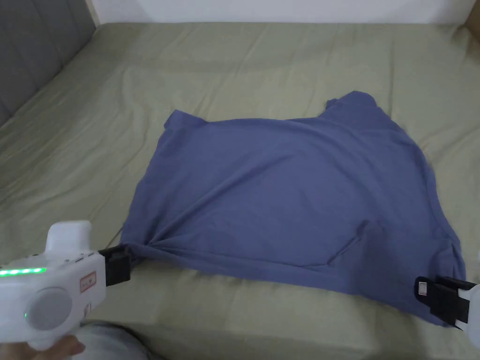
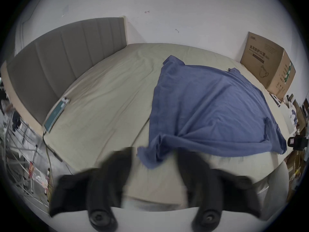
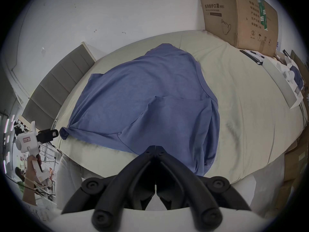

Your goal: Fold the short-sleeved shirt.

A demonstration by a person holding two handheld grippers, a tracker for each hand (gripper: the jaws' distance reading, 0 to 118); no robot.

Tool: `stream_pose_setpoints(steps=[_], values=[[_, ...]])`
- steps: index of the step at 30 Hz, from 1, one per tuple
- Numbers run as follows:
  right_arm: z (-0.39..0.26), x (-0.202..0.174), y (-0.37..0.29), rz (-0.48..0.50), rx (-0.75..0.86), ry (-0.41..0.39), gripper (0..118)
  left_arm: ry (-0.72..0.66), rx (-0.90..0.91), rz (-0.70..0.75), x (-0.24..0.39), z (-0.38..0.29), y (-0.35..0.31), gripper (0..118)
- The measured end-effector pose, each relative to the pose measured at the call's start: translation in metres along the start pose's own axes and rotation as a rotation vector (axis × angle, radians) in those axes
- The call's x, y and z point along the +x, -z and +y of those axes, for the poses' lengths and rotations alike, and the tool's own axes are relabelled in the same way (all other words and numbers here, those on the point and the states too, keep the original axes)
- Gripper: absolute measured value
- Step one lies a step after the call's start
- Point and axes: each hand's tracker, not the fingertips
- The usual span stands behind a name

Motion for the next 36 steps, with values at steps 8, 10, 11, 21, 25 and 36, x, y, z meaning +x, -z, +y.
stream_pose_setpoints(steps=[8, 10, 11, 21, 25, 36], values=[[-0.008, 0.031, -0.011, -0.065, 0.019, 0.063, 4, -0.081, -0.091, -0.053, 0.001, 0.008, 0.044, 3], [-0.01, 0.037, -0.014, -0.134, 0.022, 0.07, 60, -0.076, -0.094, -0.066, 0.004, 0.002, 0.042, 3], [-0.012, 0.04, -0.015, -0.139, 0.016, 0.064, 88, -0.05, -0.1, -0.065, 0.006, 0.0, 0.04, 3], [-0.014, 0.039, 0.019, -0.193, -0.07, -0.094, 57, -0.066, -0.076, -0.061, -0.001, 0.009, 0.023, 3], [-0.017, 0.045, 0.052, -0.236, -0.214, -0.067, 13, -0.056, -0.078, -0.058, -0.001, 0.009, 0.024, 3], [0.029, 0.049, -0.002, -0.126, -0.034, 0.021, 1, -0.026, -0.063, -0.054, -0.002, 0.023, 0.011, 3]])
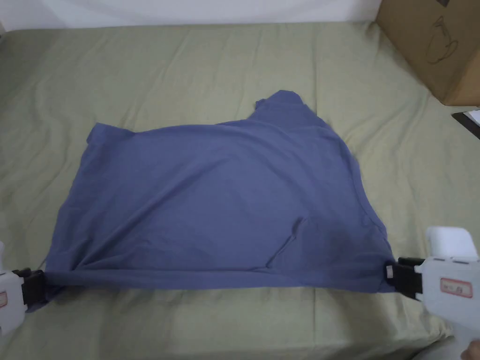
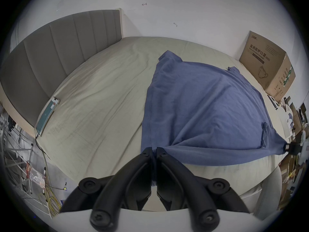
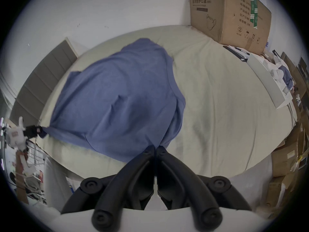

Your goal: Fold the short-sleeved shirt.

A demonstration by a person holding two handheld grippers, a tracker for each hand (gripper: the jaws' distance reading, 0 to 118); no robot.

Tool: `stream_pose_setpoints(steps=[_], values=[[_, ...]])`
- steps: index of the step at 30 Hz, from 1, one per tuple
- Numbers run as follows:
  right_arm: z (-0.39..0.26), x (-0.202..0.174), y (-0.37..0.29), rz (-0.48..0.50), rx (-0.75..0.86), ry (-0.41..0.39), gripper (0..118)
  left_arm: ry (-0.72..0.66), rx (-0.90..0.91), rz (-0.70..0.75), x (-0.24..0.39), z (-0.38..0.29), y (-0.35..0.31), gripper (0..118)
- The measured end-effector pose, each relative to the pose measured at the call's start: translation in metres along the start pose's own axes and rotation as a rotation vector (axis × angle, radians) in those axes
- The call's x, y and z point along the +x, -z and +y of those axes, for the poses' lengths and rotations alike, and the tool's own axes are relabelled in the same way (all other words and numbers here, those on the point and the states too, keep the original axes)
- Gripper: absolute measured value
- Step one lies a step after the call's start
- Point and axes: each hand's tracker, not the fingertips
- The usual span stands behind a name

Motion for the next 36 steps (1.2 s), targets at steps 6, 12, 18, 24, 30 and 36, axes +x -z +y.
stream_pose_setpoints(steps=[6, 12, 18, 24, 30, 36], values=[[0.068, 0.0, 0.011, -0.009, 0.072, 0.006, 1, -0.005, 0.033, -0.008, 0.001, 0.043, 0.008, 3], [0.142, -0.01, 0.086, -0.062, 0.034, -0.011, 1, 0.078, -0.04, 0.034, 0.02, 0.097, 0.072, 3], [0.16, -0.014, 0.158, -0.144, -0.027, -0.005, 21, 0.102, -0.109, 0.063, 0.028, 0.112, 0.123, 68], [0.143, -0.006, 0.128, -0.056, -0.002, 0.029, 106, -0.045, -0.025, -0.028, 0.0, 0.1, 0.071, 99], [0.095, -0.019, 0.066, -0.005, 0.079, -0.013, 14, -0.147, 0.035, -0.089, -0.032, 0.053, 0.013, 25], [0.047, -0.034, 0.048, 0.079, 0.054, 0.03, 0, -0.132, -0.036, -0.078, -0.024, 0.008, 0.012, 0]])
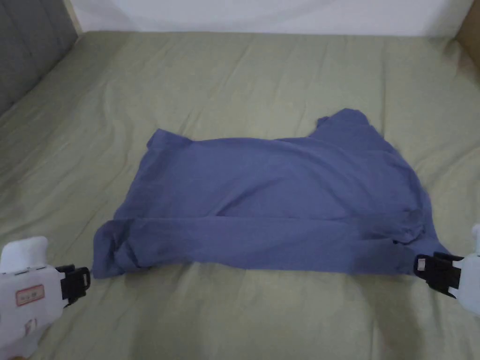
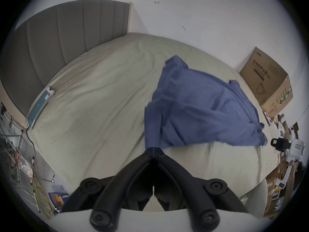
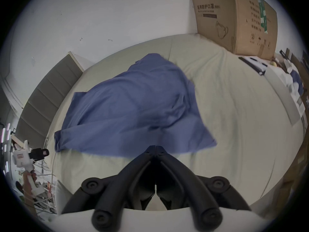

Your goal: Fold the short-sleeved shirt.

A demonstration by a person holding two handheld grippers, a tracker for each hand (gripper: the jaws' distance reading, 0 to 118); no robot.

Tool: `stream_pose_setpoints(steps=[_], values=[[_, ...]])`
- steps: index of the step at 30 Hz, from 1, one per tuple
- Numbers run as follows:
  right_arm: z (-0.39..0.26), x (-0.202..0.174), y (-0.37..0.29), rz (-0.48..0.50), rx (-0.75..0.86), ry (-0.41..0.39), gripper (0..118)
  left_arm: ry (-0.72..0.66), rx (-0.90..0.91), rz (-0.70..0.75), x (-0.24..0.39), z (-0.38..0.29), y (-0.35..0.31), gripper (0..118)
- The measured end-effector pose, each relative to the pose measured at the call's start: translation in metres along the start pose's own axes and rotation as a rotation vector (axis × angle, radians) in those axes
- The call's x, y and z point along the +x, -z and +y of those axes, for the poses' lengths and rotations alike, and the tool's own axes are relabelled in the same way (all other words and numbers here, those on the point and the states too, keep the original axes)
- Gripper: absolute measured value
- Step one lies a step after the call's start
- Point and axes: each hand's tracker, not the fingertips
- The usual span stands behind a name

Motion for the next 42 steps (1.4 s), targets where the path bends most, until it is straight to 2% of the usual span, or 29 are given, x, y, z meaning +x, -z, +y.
stream_pose_setpoints(steps=[2, 5, 6, 9, 11, 12, 13, 14, 15, 16, 17, 18, 19, 20, 21, 22, 26, 28, 29, 30, 31, 32, 33, 34, 35, 37, 40, 41, 42], values=[[-0.009, -0.004, -0.002, -0.008, -0.009, -0.013, 0, -0.006, -0.002, -0.014, 0.001, 0.001, 0.007, 3], [-0.013, -0.001, -0.001, -0.012, -0.01, -0.004, 0, -0.074, 0.017, -0.026, 0.001, 0.015, 0.023, 79], [-0.014, 0.001, -0.002, -0.009, -0.01, 0.02, 0, -0.095, 0.025, -0.025, 0.001, 0.019, 0.032, 88], [-0.019, 0.008, -0.006, -0.019, -0.009, 0.067, 0, -0.15, -0.006, -0.023, 0.004, 0.027, 0.06, 88], [-0.024, 0.014, -0.007, -0.036, -0.01, 0.082, 0, -0.196, -0.112, -0.022, 0.008, 0.029, 0.079, 87], [-0.027, 0.021, -0.005, -0.045, -0.014, 0.092, 0, -0.188, -0.145, -0.027, 0.012, 0.027, 0.087, 82], [-0.029, 0.024, -0.005, -0.052, -0.017, 0.102, 0, -0.134, -0.104, 0.052, 0.022, 0.024, 0.086, 82], [-0.03, 0.027, -0.005, -0.052, -0.017, 0.11, 0, -0.081, -0.083, 0.085, 0.027, 0.023, 0.084, 76], [-0.03, 0.03, -0.005, -0.055, -0.016, 0.118, 0, -0.043, -0.081, 0.111, 0.03, 0.023, 0.083, 66], [-0.029, 0.032, -0.004, -0.065, -0.012, 0.129, 0, -0.06, -0.076, 0.105, 0.03, 0.024, 0.081, 57], [-0.027, 0.035, -0.001, -0.076, -0.011, 0.134, 6, -0.078, -0.074, 0.099, 0.029, 0.025, 0.079, 47], [-0.023, 0.038, 0.003, -0.094, -0.017, 0.135, 33, -0.1, -0.068, 0.082, 0.027, 0.029, 0.076, 27], [-0.019, 0.04, 0.007, -0.113, -0.022, 0.135, 59, -0.142, -0.065, 0.035, 0.025, 0.032, 0.075, 15], [-0.013, 0.042, 0.012, -0.114, -0.023, 0.132, 86, -0.153, -0.087, -0.002, 0.026, 0.036, 0.074, 9], [-0.008, 0.045, 0.019, -0.118, -0.021, 0.134, 105, -0.138, -0.086, 0.022, 0.022, 0.039, 0.078, 8], [-0.004, 0.048, 0.025, -0.129, -0.017, 0.14, 110, -0.119, -0.09, 0.033, 0.027, 0.041, 0.078, 8], [0.021, 0.057, 0.06, -0.13, -0.053, 0.161, 106, 0.006, -0.086, 0.059, 0.043, 0.042, 0.075, 8], [0.028, 0.057, 0.08, -0.121, -0.062, 0.157, 92, 0.015, -0.086, 0.058, 0.046, 0.045, 0.073, 8], [0.032, 0.056, 0.093, -0.143, -0.098, 0.151, 80, 0.018, -0.085, 0.06, 0.042, 0.044, 0.074, 8], [0.034, 0.052, 0.101, -0.183, -0.146, 0.17, 79, 0.019, -0.087, 0.06, 0.041, 0.045, 0.074, 8], [0.033, 0.046, 0.104, -0.214, -0.142, 0.145, 75, 0.019, -0.091, 0.058, 0.041, 0.046, 0.073, 8], [0.031, 0.038, 0.103, -0.24, -0.117, 0.099, 66, 0.015, -0.09, 0.052, 0.04, 0.047, 0.072, 8], [0.03, 0.032, 0.1, -0.239, -0.1, 0.074, 46, 0.014, -0.09, 0.048, 0.038, 0.046, 0.072, 8], [0.03, 0.03, 0.096, -0.224, -0.093, 0.063, 21, 0.018, -0.092, 0.047, 0.037, 0.047, 0.071, 8], [0.031, 0.028, 0.092, -0.221, -0.09, 0.071, 11, 0.027, -0.095, 0.046, 0.038, 0.048, 0.071, 8], [0.033, 0.026, 0.088, -0.137, -0.099, 0.137, 11, 0.062, -0.098, 0.05, 0.04, 0.05, 0.067, 8], [0.037, 0.022, 0.078, -0.177, -0.103, 0.094, 11, 0.098, -0.093, 0.052, 0.043, 0.055, 0.059, 8], [0.038, 0.024, 0.069, -0.174, -0.097, 0.109, 11, 0.1, -0.088, 0.045, 0.045, 0.054, 0.052, 8], [0.037, 0.029, 0.059, -0.15, -0.065, 0.16, 11, 0.091, -0.077, 0.031, 0.043, 0.055, 0.047, 8]])
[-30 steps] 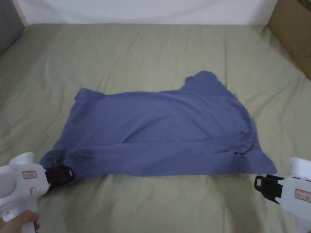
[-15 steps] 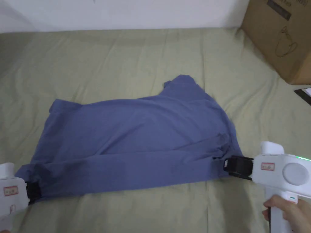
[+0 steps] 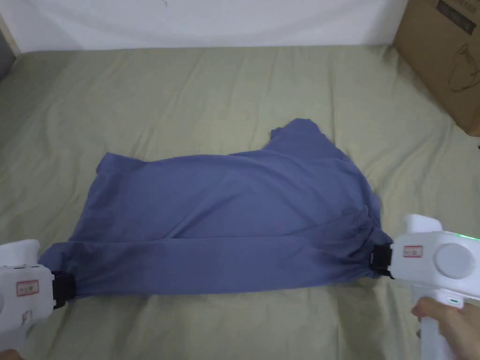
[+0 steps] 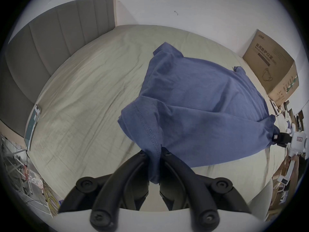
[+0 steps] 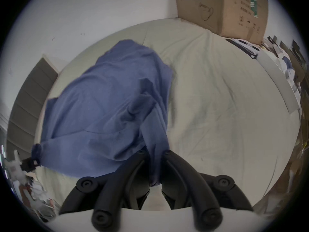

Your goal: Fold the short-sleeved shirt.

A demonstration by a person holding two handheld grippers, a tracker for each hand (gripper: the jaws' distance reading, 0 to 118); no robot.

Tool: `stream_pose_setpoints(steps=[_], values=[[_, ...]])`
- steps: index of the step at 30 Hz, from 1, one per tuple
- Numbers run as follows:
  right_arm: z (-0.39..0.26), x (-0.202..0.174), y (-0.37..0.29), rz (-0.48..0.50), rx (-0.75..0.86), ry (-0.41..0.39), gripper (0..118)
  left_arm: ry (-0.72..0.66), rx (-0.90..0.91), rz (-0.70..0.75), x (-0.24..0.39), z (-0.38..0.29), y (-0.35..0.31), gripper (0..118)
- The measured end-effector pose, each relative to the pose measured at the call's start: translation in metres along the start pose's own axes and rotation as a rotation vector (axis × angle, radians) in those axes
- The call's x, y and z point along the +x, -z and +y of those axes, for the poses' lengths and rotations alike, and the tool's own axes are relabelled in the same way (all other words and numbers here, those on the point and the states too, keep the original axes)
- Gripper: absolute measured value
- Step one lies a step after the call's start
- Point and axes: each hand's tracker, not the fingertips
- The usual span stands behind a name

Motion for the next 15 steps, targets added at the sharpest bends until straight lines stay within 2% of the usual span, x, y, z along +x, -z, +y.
stream_pose_setpoints(steps=[2, 5, 9, 13, 14, 15], values=[[-0.003, 0.013, -0.02, 0.059, 0.006, 0.067, 11, -0.016, 0.002, -0.037, -0.006, 0.001, -0.007, 8], [-0.02, 0.022, -0.048, 0.013, 0.008, 0.025, 11, 0.012, -0.01, -0.021, -0.013, -0.008, -0.018, 8], [-0.068, 0.032, -0.078, 0.024, -0.056, 0.018, 11, 0.042, -0.039, -0.012, -0.022, -0.041, -0.035, 8], [-0.113, 0.044, -0.066, -0.001, -0.139, 0.007, 12, 0.017, -0.129, 0.006, -0.03, -0.079, -0.024, 10], [-0.119, 0.051, -0.056, 0.002, -0.161, 0.022, 23, 0.015, -0.142, 0.007, -0.029, -0.087, -0.018, 18], [-0.122, 0.051, -0.054, -0.012, -0.179, 0.038, 45, 0.029, -0.158, 0.022, -0.027, -0.094, -0.015, 36]])
